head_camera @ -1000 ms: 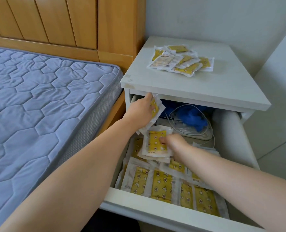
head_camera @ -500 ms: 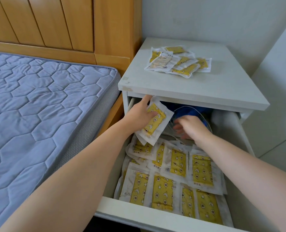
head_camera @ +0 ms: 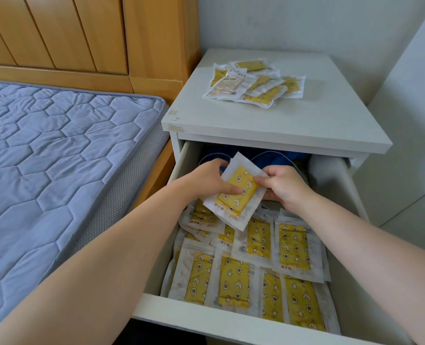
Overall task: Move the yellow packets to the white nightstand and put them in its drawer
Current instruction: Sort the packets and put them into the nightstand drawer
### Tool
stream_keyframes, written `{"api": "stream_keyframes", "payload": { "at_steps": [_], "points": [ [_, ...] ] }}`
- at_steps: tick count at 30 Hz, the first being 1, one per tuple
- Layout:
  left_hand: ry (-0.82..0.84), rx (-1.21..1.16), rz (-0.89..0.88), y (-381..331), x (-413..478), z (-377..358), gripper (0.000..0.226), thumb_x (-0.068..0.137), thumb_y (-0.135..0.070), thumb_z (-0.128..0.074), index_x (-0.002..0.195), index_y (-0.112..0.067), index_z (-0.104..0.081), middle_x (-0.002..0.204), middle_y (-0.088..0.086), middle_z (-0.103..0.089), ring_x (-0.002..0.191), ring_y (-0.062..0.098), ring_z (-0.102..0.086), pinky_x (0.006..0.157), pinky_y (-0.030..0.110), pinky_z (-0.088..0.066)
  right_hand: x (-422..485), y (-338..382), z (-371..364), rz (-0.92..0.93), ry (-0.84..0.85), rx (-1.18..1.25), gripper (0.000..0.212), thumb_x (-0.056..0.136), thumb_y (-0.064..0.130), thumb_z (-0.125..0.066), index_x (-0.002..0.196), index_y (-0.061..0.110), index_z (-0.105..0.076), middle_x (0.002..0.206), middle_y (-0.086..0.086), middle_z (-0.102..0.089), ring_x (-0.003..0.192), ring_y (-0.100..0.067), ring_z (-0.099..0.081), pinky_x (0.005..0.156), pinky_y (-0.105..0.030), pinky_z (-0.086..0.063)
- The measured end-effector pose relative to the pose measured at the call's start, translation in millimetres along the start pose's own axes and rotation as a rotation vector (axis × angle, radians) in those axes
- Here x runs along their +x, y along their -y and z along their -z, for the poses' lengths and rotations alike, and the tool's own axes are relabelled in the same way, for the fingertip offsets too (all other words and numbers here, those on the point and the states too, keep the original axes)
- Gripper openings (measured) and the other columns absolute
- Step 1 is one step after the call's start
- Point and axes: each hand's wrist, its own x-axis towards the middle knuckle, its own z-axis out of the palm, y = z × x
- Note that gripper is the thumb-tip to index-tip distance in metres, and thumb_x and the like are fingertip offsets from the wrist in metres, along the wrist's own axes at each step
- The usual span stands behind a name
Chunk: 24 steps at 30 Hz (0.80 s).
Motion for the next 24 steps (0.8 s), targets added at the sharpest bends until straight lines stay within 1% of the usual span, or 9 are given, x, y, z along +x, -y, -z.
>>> {"api": "stream_keyframes", "payload": {
  "at_steps": [3,6,8,12,15,17,19,22,24],
  "points": [
    [0.026,0.089,0.033,0,0,0,0.05,0.077,-0.027,-0.078,0.121,-0.013,-0.058,0.112,0.002,-0.067,0.096,0.017,-0.066,0.085,0.034,-0.055,0,-4,-4,-0.07,0.013,-0.019,0.009,0.092,0.005,-0.057,0.087,0.008,-0.064,0.094,-0.012,-0.068,0.083,-0.025,-0.068,0.071,-0.038,-0.058],
    [0.057,0.178,0.059,0,-2,3,0.039,0.078,-0.029,-0.077,0.111,-0.012,-0.063,0.106,0.003,-0.069,0.093,0.017,-0.066,0.086,0.035,-0.055,0,-6,-7,-0.114,0.06,-0.079,0.011,0.094,0.005,-0.054,0.085,0.009,-0.061,0.089,-0.013,-0.065,0.076,-0.024,-0.065,0.058,-0.031,-0.053],
    [0.139,0.191,0.117,1,-5,6,0.043,0.078,-0.029,-0.077,0.114,-0.015,-0.058,0.11,0.001,-0.066,0.096,0.018,-0.065,0.086,0.035,-0.055,-1,-8,-9,-0.143,0.104,-0.137,0.012,0.094,0.005,-0.055,0.084,0.009,-0.06,0.085,-0.013,-0.064,0.071,-0.023,-0.064,0.054,-0.03,-0.051],
    [0.261,0.246,0.195,10,-6,13,0.074,0.079,-0.018,-0.076,0.143,-0.016,-0.037,0.13,0.005,-0.053,0.101,0.021,-0.061,0.086,0.036,-0.055,-13,-13,-23,-0.193,0.224,-0.269,0.009,0.092,0.002,-0.056,0.084,0.006,-0.059,0.08,-0.015,-0.064,0.067,-0.025,-0.062,0.054,-0.028,-0.052],
    [0.291,0.691,0.161,14,-5,11,0.072,0.079,-0.025,-0.077,0.141,-0.011,-0.043,0.129,0.006,-0.055,0.106,0.022,-0.06,0.087,0.031,-0.051,-27,-17,-42,-0.201,0.312,-0.386,0.004,0.09,0.005,-0.06,0.087,0.007,-0.061,0.08,-0.014,-0.066,0.065,-0.025,-0.064,0.062,-0.032,-0.055],
    [0.31,0.961,0.141,12,-6,6,0.069,0.079,-0.027,-0.076,0.139,-0.01,-0.046,0.13,0.007,-0.054,0.114,0.026,-0.055,0.095,0.035,-0.047,-38,-22,-56,-0.145,0.386,-0.474,0.007,0.089,0.012,-0.064,0.094,0.009,-0.06,0.081,-0.009,-0.066,0.059,-0.018,-0.067,0.062,-0.032,-0.057],
    [0.337,1.028,0.151,11,-6,5,0.065,0.081,-0.027,-0.075,0.136,-0.007,-0.048,0.127,0.007,-0.055,0.112,0.026,-0.055,0.093,0.035,-0.047,-50,-29,-69,-0.049,0.48,-0.581,0.02,0.087,0.018,-0.068,0.104,0.01,-0.059,0.088,-0.004,-0.064,0.061,-0.012,-0.068,0.061,-0.025,-0.054],
    [0.346,1.049,0.152,10,-8,6,0.069,0.08,-0.028,-0.075,0.138,-0.006,-0.045,0.129,0.008,-0.054,0.113,0.027,-0.054,0.096,0.036,-0.047,-59,-33,-79,0.173,0.52,-0.808,0.038,0.083,0.025,-0.072,0.115,0.007,-0.064,0.102,-0.003,-0.068,0.084,-0.013,-0.064,0.073,-0.021,-0.052],
    [0.343,1.065,0.15,11,-8,4,0.072,0.079,-0.029,-0.077,0.139,-0.007,-0.044,0.129,0.008,-0.054,0.114,0.027,-0.054,0.097,0.037,-0.047,-60,-29,-78,0.214,0.542,-0.807,0.039,0.083,0.022,-0.072,0.119,0.008,-0.064,0.11,-0.002,-0.068,0.094,-0.013,-0.063,0.078,-0.018,-0.05]
  ]
}}
